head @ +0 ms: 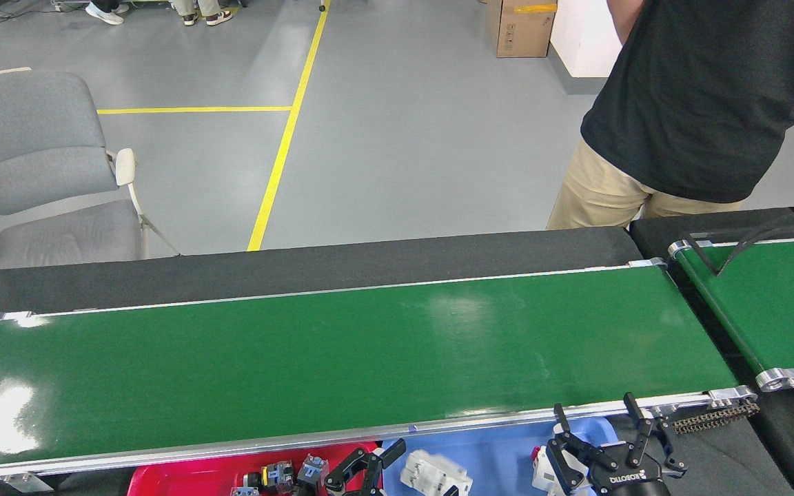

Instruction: Pick switch part from conveyor to tray

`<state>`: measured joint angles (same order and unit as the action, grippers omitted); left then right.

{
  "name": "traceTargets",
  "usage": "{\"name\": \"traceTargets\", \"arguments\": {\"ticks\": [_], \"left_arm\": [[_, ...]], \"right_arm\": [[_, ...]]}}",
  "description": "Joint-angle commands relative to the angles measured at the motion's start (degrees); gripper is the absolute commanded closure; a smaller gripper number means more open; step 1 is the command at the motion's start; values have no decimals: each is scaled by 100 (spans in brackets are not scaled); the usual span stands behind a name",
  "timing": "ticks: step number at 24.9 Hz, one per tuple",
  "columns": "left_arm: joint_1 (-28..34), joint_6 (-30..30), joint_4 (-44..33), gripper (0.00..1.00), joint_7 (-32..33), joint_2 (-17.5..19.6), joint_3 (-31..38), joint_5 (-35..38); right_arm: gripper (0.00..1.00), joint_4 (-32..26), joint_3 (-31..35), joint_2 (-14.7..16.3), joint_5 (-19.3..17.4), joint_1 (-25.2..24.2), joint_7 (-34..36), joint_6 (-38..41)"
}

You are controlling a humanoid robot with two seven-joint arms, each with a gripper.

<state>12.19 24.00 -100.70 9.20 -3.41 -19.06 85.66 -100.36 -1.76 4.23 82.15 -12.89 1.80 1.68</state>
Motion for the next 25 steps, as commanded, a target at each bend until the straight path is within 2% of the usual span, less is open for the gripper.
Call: {"name": "traceTargets", "arguments": {"ticks": [1,4,6,8,10,14,25], "left_arm": [[-94,-370,-90,1,-76,-37,307,-14],[-120,-959,-98,1,-648,-55,1537,-14],[-67,-1055,-81,1,-911,33,2583,-6],[38,-976,-2,1,-938,130,3759,-6],[276,-660,200,1,-938,332,4253,3],[284,-299,508,1,-938,604,4543,-50],[381,-291,622,0,-964,622,4543,-67]], "right_arm": [[1,-89,53,113,-147,23,-5,34],[1,-89,88,192,-288,14,-92,16],[1,-89,193,184,-296,14,-189,25],[1,-89,220,184,-393,14,-198,34],[1,-80,220,192,-455,14,-198,34],[1,-89,220,175,-463,-21,-189,25],[1,-97,343,184,-463,-135,-136,25]]}}
